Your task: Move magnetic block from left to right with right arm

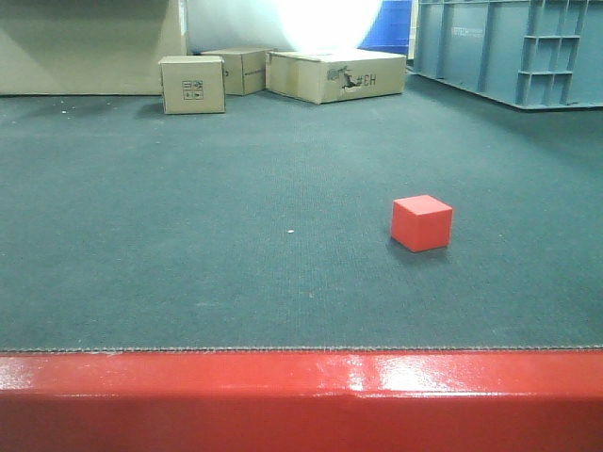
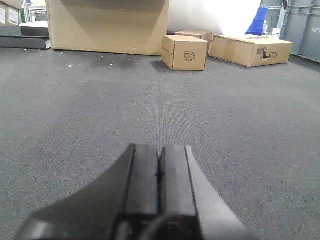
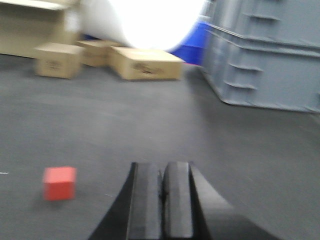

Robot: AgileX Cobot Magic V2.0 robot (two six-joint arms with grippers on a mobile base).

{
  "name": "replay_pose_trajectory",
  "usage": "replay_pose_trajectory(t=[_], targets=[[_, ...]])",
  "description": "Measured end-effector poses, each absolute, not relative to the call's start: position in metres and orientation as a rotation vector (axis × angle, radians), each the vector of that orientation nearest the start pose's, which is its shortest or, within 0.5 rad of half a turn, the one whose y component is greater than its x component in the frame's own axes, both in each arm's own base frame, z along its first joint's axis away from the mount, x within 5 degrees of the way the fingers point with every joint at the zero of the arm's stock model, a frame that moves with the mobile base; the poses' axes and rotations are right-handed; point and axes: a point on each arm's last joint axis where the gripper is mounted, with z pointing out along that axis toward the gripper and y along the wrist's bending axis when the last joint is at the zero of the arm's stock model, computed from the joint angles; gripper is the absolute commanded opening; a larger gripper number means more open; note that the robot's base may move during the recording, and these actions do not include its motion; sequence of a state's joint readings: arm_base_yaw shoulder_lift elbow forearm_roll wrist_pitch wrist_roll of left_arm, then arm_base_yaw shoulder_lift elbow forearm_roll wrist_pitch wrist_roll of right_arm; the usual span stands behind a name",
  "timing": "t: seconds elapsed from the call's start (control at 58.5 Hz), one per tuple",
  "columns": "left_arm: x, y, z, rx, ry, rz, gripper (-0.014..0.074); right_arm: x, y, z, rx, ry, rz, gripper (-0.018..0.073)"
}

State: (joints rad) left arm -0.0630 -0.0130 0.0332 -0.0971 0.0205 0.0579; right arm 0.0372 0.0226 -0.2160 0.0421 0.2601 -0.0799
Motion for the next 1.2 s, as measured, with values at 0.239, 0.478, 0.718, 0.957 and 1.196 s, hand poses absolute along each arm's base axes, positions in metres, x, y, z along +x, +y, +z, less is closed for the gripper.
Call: replay_pose_trajectory(t=[0.239, 0.478, 0.718, 0.957, 1.196], targets=[[0.057, -0.004, 0.201, 0.020, 1.525, -0.083, -0.0126, 0.058, -0.001, 0.203, -0.011, 1.573, -0.049, 0.0069], [0.057, -0.004, 0.201, 0.020, 1.525, -0.083, -0.0126, 0.057, -0.002, 0.199, -0.002, 1.551, -0.052, 0.0069], [0.057, -0.004, 0.201, 0.020, 1.525, -0.083, -0.0126, 0.057, -0.002, 0.200, -0.002, 1.548, -0.052, 0.0069], [0.057, -0.004, 0.201, 0.020, 1.525, -0.083, -0.0126, 0.057, -0.002, 0.200, -0.001, 1.547, -0.052, 0.0069], [0.057, -0.004, 0.201, 0.020, 1.525, -0.083, -0.0126, 0.057, -0.002, 0.200, -0.001, 1.547, -0.052, 0.0069]])
